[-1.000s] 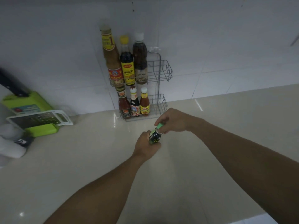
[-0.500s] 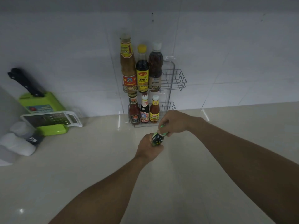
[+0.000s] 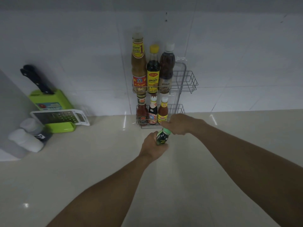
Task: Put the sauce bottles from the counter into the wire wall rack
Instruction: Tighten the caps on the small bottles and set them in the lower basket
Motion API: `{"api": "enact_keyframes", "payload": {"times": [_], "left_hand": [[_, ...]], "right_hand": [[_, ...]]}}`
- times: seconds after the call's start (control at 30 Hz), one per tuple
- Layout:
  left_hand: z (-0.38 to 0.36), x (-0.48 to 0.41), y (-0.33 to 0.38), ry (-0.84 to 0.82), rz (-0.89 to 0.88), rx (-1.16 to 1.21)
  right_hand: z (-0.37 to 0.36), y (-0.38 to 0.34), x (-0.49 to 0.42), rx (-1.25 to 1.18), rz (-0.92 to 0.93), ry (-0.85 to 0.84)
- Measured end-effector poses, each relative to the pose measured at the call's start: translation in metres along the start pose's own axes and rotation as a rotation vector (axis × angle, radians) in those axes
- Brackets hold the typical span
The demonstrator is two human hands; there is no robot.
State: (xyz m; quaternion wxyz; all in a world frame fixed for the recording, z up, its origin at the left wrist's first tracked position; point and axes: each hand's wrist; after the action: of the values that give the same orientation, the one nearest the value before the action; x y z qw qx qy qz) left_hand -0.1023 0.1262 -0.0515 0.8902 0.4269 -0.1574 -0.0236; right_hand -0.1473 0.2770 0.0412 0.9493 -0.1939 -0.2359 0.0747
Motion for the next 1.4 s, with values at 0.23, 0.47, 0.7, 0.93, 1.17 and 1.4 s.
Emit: {"api": "enact_keyframes", "payload": {"times": [0.23,0.47,0.7,0.93,1.17,1.4], "left_hand": [[-0.005,-0.002,0.005,0.010,0.017,-0.012],[-0.007,-0.003,0.011,-0.003,-0.009,-0.085],[-0.004,-0.006,0.022,-0.017,-0.006,-0.038],[-0.002,-0.008,0.021,-0.056,0.028,0.019],[-0.005,-0.002,0.020,-0.032,0.056,-0.026],[0.002,-0.005,0.030,-0.137,0.035,0.096]], "right_hand": [[-0.001,0.009,0.001,-0.178,0.104,0.025],[-0.011,0.013,-0.001,-0.064,0.018,0.115],[-0.008,0.013,-0.005,0.018,-0.006,0.162],[-0.006,0.013,0.004,-0.087,0.120,0.200],[-0.019,0.016,-0.002,-0.065,0.036,0.222],[-0.010,0.011,0.003,0.092,0.153,0.378]]}}
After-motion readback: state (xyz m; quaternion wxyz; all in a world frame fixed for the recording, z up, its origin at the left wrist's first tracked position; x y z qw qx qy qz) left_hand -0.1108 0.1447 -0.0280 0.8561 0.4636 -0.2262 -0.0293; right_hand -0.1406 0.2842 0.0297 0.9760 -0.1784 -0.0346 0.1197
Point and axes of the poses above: each hand's wrist, its own x-axis away from the middle knuckle, its own z-axis out of the back of the hand, y = z × x, and after that the axes turned 12 degrees about -x, right-handed
